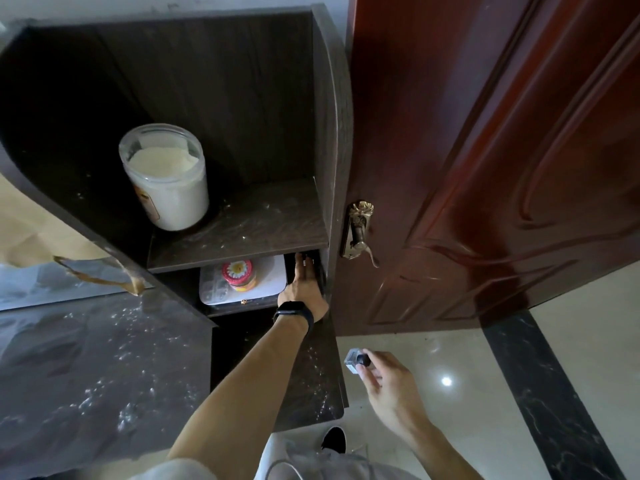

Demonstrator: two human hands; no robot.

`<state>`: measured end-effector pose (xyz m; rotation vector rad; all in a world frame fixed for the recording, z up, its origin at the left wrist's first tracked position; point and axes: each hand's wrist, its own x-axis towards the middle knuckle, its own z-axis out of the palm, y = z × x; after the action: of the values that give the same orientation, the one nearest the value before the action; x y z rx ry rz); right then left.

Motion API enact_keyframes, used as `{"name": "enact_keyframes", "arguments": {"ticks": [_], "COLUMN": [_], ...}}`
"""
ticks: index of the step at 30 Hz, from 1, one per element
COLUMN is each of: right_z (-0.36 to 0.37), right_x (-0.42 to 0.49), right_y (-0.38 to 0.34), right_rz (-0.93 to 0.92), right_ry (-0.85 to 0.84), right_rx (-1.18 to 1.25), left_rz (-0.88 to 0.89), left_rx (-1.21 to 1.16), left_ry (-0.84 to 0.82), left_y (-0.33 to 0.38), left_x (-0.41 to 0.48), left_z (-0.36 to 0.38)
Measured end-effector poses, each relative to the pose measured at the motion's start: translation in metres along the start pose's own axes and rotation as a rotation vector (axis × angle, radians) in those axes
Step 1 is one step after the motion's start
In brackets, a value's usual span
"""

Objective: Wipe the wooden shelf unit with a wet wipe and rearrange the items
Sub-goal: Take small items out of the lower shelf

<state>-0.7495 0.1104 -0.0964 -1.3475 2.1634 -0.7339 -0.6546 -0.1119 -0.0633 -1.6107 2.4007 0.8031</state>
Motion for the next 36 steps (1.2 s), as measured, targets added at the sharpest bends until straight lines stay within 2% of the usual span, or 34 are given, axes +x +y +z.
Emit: {"name": "enact_keyframes", "arguments": {"ticks": [3,6,8,11,15,19,21,25,29,36], "right_z": [0.001,0.01,0.02,0.027,0.037,0.051,0.053,0.053,0.065,0.077], "right_x": [0.021,0.053,0.077,0.111,0.142,0.147,0.146,0.113,0.084,0.096], "right_y": [-0.016,-0.048,-0.071,-0.109,-0.131,-0.123,-0.115,-0.107,-0.107,-0.107], "right_rz": [-0.049,-0.134,-0.225,-0.265,-0.19,-0.141,-0.132,-0.119,-0.117,-0.091], "right_ry": [0.003,-0.021,-0.014,-0.039,-0.114,-0.099,-0.082,-0.073,-0.149,-0.152], "right_rx": [-0.122,-0.23,-0.316,-0.477,-0.664,-0.667,-0.61,-0.487,-0.556,-0.624], "left_rz": [0.045,0.107,0.183,0.159,0.162,0.172,0.138,0.033,0.002,-0.011], "left_rx": [-0.102,-0.135,-0.068,0.096,0.276,0.22,0.246,0.27,0.231,0.188], "left_ry": [0.091,0.302,0.52,0.753,0.819,0.948,0.924,0.763,0.724,0.692], "left_y": [-0.01,-0.035,-0.057,-0.086,-0.11,-0.119,-0.12,-0.124,-0.122,-0.119], "left_x": [-0.028,-0.069,-0.092,-0.112,-0.122,-0.131,-0.134,-0.129,-0.123,-0.124], "left_z": [-0.005,-0.007,-0.01,-0.035,-0.065,-0.072,-0.077,-0.078,-0.072,-0.073]}}
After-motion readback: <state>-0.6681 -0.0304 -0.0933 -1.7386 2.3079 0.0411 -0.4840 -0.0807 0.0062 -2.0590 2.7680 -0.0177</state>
